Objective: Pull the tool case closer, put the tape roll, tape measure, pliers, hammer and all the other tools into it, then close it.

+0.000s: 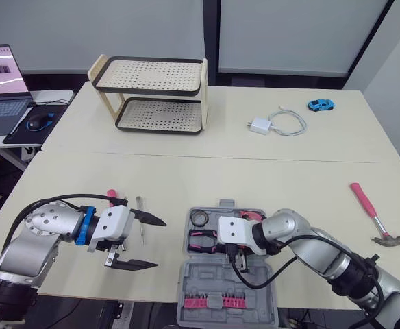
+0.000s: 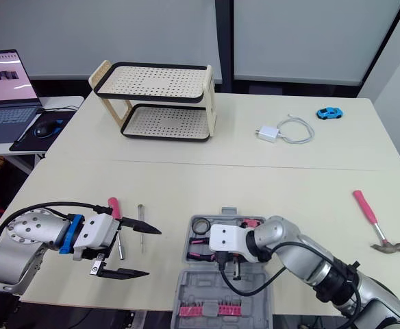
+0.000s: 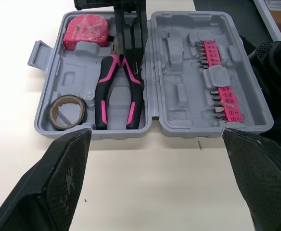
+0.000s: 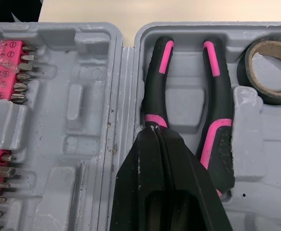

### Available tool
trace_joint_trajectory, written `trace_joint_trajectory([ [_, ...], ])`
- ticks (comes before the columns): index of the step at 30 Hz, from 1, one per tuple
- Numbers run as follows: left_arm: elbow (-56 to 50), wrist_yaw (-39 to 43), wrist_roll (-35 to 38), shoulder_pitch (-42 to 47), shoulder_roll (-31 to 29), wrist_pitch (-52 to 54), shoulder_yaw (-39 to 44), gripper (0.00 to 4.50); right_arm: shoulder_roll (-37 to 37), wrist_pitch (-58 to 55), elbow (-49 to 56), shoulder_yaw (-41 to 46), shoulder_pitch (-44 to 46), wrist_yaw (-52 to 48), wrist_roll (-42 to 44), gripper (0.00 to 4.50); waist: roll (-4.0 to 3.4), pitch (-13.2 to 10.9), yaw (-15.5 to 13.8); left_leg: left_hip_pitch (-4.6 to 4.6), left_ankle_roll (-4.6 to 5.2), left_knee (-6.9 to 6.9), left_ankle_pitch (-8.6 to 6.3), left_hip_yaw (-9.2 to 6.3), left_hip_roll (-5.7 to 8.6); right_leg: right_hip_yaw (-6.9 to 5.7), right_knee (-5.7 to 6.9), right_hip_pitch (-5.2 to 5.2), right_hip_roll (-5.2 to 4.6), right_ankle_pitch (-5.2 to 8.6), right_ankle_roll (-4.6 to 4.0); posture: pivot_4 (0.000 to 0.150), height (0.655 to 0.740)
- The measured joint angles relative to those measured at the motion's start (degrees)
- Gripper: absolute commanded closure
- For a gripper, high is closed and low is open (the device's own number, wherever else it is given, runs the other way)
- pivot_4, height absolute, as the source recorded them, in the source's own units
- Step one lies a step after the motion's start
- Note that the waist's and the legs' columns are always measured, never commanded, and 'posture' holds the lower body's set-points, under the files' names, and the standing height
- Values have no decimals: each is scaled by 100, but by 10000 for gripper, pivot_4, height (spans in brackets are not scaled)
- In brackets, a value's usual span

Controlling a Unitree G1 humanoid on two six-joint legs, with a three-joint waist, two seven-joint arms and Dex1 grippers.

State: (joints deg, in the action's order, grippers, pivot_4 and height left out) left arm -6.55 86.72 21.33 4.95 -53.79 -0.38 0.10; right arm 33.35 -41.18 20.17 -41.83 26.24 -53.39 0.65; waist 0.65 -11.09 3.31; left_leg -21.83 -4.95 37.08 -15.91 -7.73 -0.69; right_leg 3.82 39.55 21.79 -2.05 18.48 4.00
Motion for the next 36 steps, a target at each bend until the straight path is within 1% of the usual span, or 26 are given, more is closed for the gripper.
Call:
trace_joint_trajectory([
  [9, -66, -118, 10, -30, 0, 133, 1, 0, -51, 179, -138, 102, -59, -44, 32, 44425, 15, 15, -2, 16, 1, 2, 1, -1, 0, 0, 9, -13, 0, 0, 0, 1500, 7350],
  [12, -80, -237, 83, -135, 0, 305, 32, 0, -48, 205, -92, 415, -159, -81, 218, 44425, 14, 14, -1, 13, 1, 1, 1, -1, 0, 1, 11, -8, 0, 0, 0, 1500, 7350],
  [14, -92, -329, 142, -239, -2, 458, 131, 0, -4, 200, 230, 768, -226, -129, 434, 44425, 14, 14, -2, 9, 1, -1, 1, -3, 0, 0, 11, -4, 1, 0, 0, 1500, 7350],
  [17, -92, -566, 280, -494, -67, 730, 507, 0, 399, 184, 940, 1524, -477, -212, 825, 44425, 14, 14, -9, 4, 1, -2, 0, -5, -1, -1, 2, -5, 0, 0, -1, 1500, 7350],
  [20, -64, -788, 322, -753, -118, 911, 930, 0, 905, 153, 1311, 2242, -843, -284, 1076, 44425, 15, 14, -18, 4, 1, -2, 0, -2, 0, 0, -3, -8, -1, 0, -1, 1500, 7350],
  [23, 74, -1047, 358, -1125, -118, 1114, 1438, 0, 1432, 78, 1492, 3151, -1526, -278, 1305, 44425, 15, 14, -29, 5, 1, -4, 0, 0, 0, 1, -5, -8, -1, 0, -1, 1500, 7350],
  [25, 243, -1167, 364, -1352, -117, 1155, 1733, 0, 1622, 49, 1555, 3906, -2039, -293, 1473, 44425, 16, 14, -37, 7, 1, -4, 0, 0, 0, 0, -5, -10, 0, 0, -1, 1500, 7350],
  [27, 566, -1285, 332, -1685, -117, 1123, 2132, 0, 1846, 48, 1519, 4878, -2765, -335, 1610, 44425, 16, 15, -43, 8, 1, -6, 0, 5, 0, 3, -8, -12, -1, 1, -1, 1500, 7350],
  [29, 836, -1371, 281, -1852, -114, 1071, 2365, 0, 1935, 134, 1446, 5598, -3291, -394, 1631, 44425, 18, 16, -44, 13, 1, -5, 0, 6, 0, 4, -9, -18, -1, 0, -1, 1500, 7350],
  [32, 1264, -1534, 208, -2075, -104, 971, 2695, 0, 1932, 544, 1224, 6732, -4393, -535, 1529, 44425, 21, 17, -68, 36, 1, -9, -1, 8, 0, 4, -20, -47, -1, 1, -2, 1500, 7350],
  [36, 1495, -1675, 75, -2238, -84, 832, 2777, 0, 1826, 1153, 921, 7585, -5300, -669, 1313, 44425, 24, 19, -96, 52, 1, -10, -1, 14, -2, 10, -41, -70, -1, 1, 0, 1500, 7350],
])
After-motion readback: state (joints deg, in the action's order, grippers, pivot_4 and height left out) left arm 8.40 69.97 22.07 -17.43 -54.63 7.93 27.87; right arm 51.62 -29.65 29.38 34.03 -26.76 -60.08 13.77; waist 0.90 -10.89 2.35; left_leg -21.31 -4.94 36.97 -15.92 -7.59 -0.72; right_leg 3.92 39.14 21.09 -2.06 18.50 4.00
